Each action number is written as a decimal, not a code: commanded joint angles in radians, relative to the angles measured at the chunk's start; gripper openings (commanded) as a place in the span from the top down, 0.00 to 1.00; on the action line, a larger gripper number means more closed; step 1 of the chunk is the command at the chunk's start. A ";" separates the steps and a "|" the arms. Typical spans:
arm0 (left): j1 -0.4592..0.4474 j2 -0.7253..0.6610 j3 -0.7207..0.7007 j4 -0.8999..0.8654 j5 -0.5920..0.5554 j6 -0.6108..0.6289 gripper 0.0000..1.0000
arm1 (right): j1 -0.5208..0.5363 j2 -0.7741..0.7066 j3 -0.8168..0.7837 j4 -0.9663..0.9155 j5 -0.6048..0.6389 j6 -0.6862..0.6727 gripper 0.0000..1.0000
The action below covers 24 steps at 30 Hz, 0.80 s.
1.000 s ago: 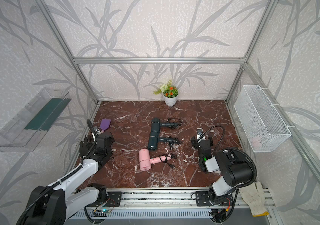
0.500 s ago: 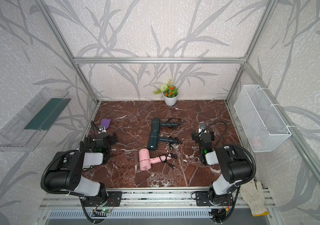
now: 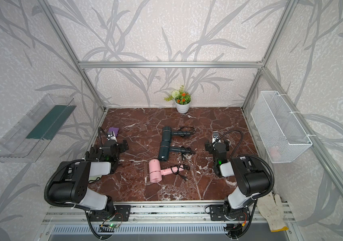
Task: Wrap the cord around the hair dryer
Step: Reset both arms
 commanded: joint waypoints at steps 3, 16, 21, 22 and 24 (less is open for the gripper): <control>-0.002 -0.002 0.015 0.015 0.004 0.020 0.01 | -0.005 -0.015 0.008 -0.005 -0.002 0.012 0.01; -0.001 -0.002 0.015 0.015 0.005 0.020 0.01 | -0.015 -0.043 0.022 -0.079 0.021 0.046 0.01; -0.002 -0.001 0.015 0.015 0.004 0.020 0.01 | -0.009 -0.016 -0.029 0.066 -0.028 0.005 0.01; -0.001 -0.002 0.015 0.015 0.004 0.020 0.01 | -0.014 -0.018 -0.014 0.029 -0.016 0.022 0.01; -0.001 -0.002 0.015 0.014 0.005 0.020 0.01 | -0.012 -0.016 0.000 0.004 -0.037 0.005 0.01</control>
